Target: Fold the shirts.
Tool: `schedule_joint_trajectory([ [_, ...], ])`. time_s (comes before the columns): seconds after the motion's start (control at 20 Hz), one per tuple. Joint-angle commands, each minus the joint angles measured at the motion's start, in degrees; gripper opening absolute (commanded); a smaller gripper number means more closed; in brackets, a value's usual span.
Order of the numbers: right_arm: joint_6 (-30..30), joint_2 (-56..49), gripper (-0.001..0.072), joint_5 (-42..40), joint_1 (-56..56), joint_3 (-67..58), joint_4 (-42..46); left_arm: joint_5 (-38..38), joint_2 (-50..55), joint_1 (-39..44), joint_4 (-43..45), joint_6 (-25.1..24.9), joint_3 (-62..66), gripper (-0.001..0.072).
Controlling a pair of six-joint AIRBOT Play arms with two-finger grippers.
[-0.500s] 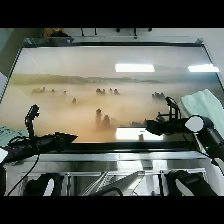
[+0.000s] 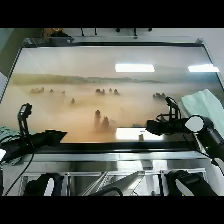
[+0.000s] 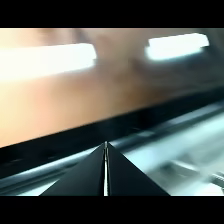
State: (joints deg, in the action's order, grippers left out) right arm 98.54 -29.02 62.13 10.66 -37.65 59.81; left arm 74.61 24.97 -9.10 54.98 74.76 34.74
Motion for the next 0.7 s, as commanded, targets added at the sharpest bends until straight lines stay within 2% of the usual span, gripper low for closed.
schedule_joint_trajectory([
  [0.0, 0.0, 0.1, 0.0025, 0.0, 0.0, 0.0, 0.0, -2.2, 0.0, -6.6, 28.3, 6.0, 2.5, 0.0322],
  [0.05, 0.0, 0.0, 0.0025, 0.0, 0.0, 0.0, 0.0, -2.7, 0.2, -9.4, 34.3, 7.7, 2.5, 0.0695],
  [0.15, 0.0, 0.1, 0.0025, 0.0, 0.0, 0.0, 0.0, -3.3, 2.3, -14.8, 41.6, 11.0, 2.5, 0.0704],
  [0.2, 0.0, 0.1, 0.0025, 0.0, 0.0, 0.0, 0.0, -3.9, 4.4, -17.3, 42.5, 11.3, 2.4, 0.0704],
  [0.4, 0.0, 0.0, 0.0025, 0.0, 0.0, 0.0, 0.0, -6.4, 17.3, -28.5, 42.9, 11.3, 2.4, 0.0704],
  [0.65, 0.0, 0.0, 0.0025, 0.0, 0.0, 0.0, 0.0, -15.4, 32.1, -37.0, 42.8, 11.2, 2.9, 0.0704],
])
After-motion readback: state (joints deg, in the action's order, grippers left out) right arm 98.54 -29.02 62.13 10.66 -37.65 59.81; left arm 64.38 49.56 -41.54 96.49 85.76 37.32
